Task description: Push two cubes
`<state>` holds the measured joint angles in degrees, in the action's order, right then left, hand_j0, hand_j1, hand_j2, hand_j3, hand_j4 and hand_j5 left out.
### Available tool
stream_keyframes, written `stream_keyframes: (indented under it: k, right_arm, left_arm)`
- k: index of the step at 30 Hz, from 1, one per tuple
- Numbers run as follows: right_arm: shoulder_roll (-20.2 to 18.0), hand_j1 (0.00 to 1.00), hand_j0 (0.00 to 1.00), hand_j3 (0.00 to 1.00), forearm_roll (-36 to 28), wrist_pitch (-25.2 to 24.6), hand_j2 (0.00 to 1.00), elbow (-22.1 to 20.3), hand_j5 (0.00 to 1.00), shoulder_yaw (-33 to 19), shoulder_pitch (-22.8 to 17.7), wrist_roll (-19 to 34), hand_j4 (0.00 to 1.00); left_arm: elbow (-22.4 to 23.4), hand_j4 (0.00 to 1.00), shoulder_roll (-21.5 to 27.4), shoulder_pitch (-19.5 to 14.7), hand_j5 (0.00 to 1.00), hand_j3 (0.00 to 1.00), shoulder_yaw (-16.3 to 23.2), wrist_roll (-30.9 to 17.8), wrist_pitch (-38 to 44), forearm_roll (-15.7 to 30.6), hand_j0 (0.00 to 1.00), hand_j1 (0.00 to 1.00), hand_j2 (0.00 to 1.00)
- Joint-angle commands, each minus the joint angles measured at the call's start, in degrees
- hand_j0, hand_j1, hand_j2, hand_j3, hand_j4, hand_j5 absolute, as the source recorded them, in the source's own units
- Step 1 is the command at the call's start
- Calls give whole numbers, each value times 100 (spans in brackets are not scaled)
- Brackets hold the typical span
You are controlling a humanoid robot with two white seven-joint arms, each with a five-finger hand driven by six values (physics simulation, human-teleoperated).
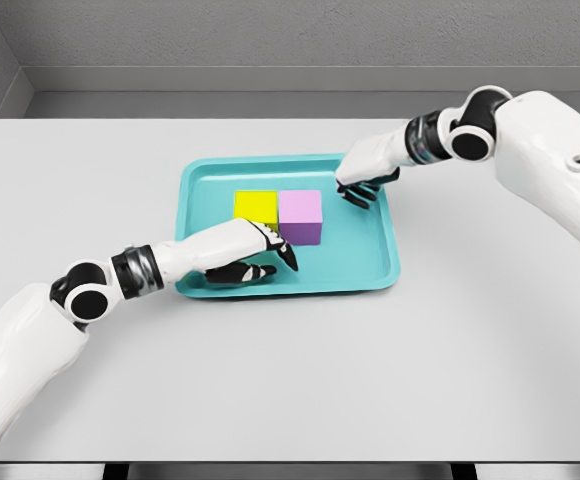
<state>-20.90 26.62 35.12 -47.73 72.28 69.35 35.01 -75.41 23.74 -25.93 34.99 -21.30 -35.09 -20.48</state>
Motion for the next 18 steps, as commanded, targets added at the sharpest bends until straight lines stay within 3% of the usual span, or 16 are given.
stream_keyframes:
  k: [1,10,18]
  right_arm:
    - [16,14,14,14,-17,-12,14,-25,14,94,0,-1,14]
    - [25,15,15,15,-17,-12,15,-25,15,94,-88,-1,15]
    - [60,15,15,15,-17,-12,15,-25,15,94,-123,-1,15]
  left_arm:
    - [-17,54,-1,0,54,54,8,3,9,45,54,54,54]
    - [-448,54,78,61,54,54,-1,-15,9,150,54,54,54]
    - [-747,53,183,88,53,53,8,-314,9,800,53,53,53]
